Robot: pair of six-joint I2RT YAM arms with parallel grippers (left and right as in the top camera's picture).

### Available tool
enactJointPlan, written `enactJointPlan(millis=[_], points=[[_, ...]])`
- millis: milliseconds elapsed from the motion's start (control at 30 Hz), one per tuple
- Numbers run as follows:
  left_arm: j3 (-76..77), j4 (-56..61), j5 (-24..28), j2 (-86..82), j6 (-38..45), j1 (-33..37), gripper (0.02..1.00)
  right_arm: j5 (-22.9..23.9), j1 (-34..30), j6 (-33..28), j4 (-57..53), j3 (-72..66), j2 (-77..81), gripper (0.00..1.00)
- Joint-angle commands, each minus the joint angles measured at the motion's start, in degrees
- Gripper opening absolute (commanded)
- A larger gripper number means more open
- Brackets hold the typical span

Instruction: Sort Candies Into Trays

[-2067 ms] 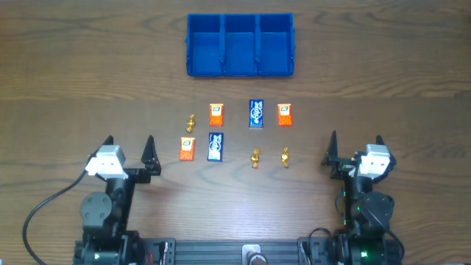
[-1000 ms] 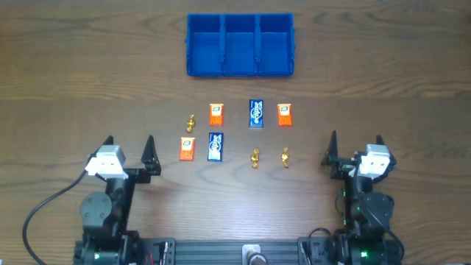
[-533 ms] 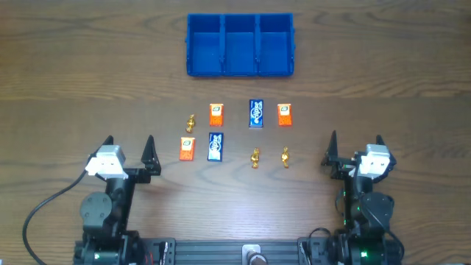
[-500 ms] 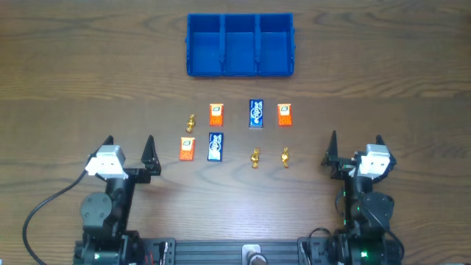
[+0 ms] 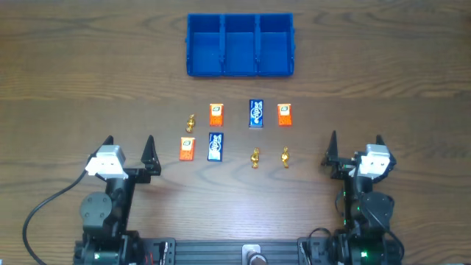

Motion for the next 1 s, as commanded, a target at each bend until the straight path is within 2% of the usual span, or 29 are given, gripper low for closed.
enactJointPlan(millis=[33,400,433,533,667,800,867,1000], points=[[-0.9,-2.2,1.0,-0.4,0.3,0.2,0.998,-0.1,-0.3,-0.9,-0.3,-0.1,-0.5,0.998],[-0.9,-2.2,1.0,-0.4,0.3,0.2,0.998,-0.1,-0.3,-0.9,-0.3,-0.1,-0.5,0.998],[-0.9,-2.2,0.3,-0.4,0.3,0.2,0.998,-0.1,-0.3,-0.9,-0.3,-0.1,-0.5,0.998],[-0.9,-2.6,-7.8,-0.4,0.4,0.3,0.998,-0.1,-0.3,-0.9,-0.3,-0.1,-0.5,0.998],[-0.9,-2.5,-8.9,-0.4,0.3,0.3,0.998,-0.1,-0.3,-0.9,-0.3,-0.1,-0.5,0.998],[-0.9,-2.6,-8.5,-0.3,0.0,-0.4,0.974,-0.1,-0.3,-0.9,-0.3,-0.1,-0.5,0.998],[0.3,-3.0,-7.8,0.9,-1.8,-0.8,0.996,-0.1,-0.3,-0.9,-0.3,-0.1,-0.5,0.998],[9.3,-9.5,-0.5,10.3,-1.6,-0.9,1.000,-0.1,-0.3,-0.9,-0.3,-0.1,-0.5,0.998]])
